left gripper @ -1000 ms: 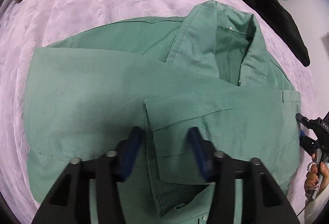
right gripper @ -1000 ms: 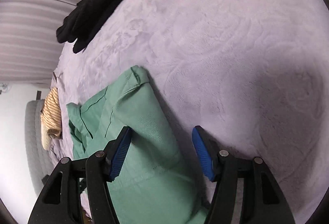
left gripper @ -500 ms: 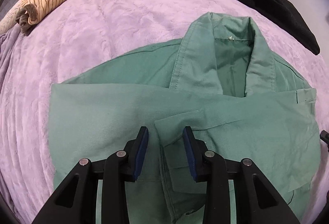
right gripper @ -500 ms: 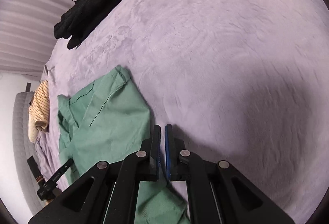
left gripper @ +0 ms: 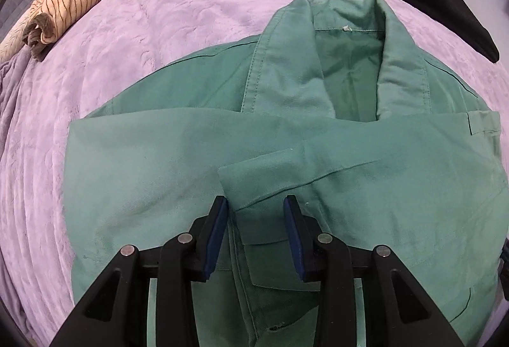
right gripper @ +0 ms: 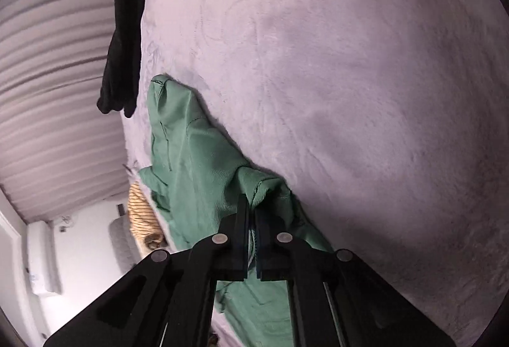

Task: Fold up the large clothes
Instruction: 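Smooth the folded sleeve flat with the left gripper while the right gripper releases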

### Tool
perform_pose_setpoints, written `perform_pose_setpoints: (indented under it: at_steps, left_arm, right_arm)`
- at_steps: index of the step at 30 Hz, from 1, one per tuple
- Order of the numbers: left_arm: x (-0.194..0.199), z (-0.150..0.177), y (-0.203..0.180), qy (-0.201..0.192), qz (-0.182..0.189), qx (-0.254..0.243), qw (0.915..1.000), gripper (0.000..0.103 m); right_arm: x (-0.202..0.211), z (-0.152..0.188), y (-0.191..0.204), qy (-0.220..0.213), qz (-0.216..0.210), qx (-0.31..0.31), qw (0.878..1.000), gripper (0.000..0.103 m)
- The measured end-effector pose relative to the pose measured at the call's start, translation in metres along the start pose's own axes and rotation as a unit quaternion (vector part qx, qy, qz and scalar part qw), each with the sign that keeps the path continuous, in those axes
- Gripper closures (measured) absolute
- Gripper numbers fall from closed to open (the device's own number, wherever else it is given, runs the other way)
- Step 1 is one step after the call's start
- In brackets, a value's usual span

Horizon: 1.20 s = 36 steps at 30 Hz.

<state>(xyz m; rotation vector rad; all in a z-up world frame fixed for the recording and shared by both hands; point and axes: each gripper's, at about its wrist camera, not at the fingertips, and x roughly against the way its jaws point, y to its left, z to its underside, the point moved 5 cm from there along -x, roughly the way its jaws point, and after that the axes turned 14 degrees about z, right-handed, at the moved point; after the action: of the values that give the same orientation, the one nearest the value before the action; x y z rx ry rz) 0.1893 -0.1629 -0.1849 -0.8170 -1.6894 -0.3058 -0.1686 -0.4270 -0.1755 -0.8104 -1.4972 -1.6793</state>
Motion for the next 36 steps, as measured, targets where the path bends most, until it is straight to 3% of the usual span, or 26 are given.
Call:
perform_pose_setpoints:
  at_steps: [1, 5, 9, 14, 18, 22, 28, 34, 36]
  left_arm:
    - [0.0, -0.001, 0.002, 0.001, 0.002, 0.006, 1.0, 0.065]
    - [0.008, -0.009, 0.011, 0.004, -0.003, 0.013, 0.9999, 0.065]
    - [0.044, 0.0, 0.02, -0.01, 0.004, -0.003, 0.9999, 0.065]
    - [0.071, 0.034, 0.012, -0.008, 0.043, -0.025, 0.9988, 0.065]
    - [0.044, 0.06, 0.0, 0.027, 0.039, -0.02, 0.9987, 0.065]
    - [0.036, 0.069, 0.009, 0.024, 0.028, -0.002, 0.9993, 0.048]
    - [0.058, 0.079, 0.033, 0.028, 0.002, 0.013, 0.9995, 0.048]
    - [0.085, 0.099, 0.038, 0.026, -0.01, 0.014, 0.9995, 0.048]
    - [0.091, 0.106, 0.041, 0.031, -0.013, 0.019, 0.9992, 0.047]
  right_arm:
    - [0.002, 0.001, -0.001, -0.014, 0.027, 0.019, 0.999, 0.101]
    - [0.008, 0.008, -0.015, -0.012, 0.041, 0.024, 0.999, 0.101]
    - [0.03, 0.017, -0.005, -0.023, 0.073, 0.053, 0.996, 0.099]
    - [0.052, 0.035, 0.04, -0.063, 0.1, 0.186, 0.975, 0.098]
    - [0.022, 0.043, 0.066, -0.057, 0.129, 0.254, 0.957, 0.098]
    - [-0.019, 0.037, 0.051, -0.024, 0.198, 0.261, 0.945, 0.1]
    - [0.003, 0.034, 0.039, -0.033, 0.208, 0.262, 0.942, 0.099]
    - [0.018, 0.053, 0.046, -0.027, 0.22, 0.282, 0.933, 0.098]
    - [0.02, 0.061, 0.049, -0.026, 0.223, 0.288, 0.931, 0.088]
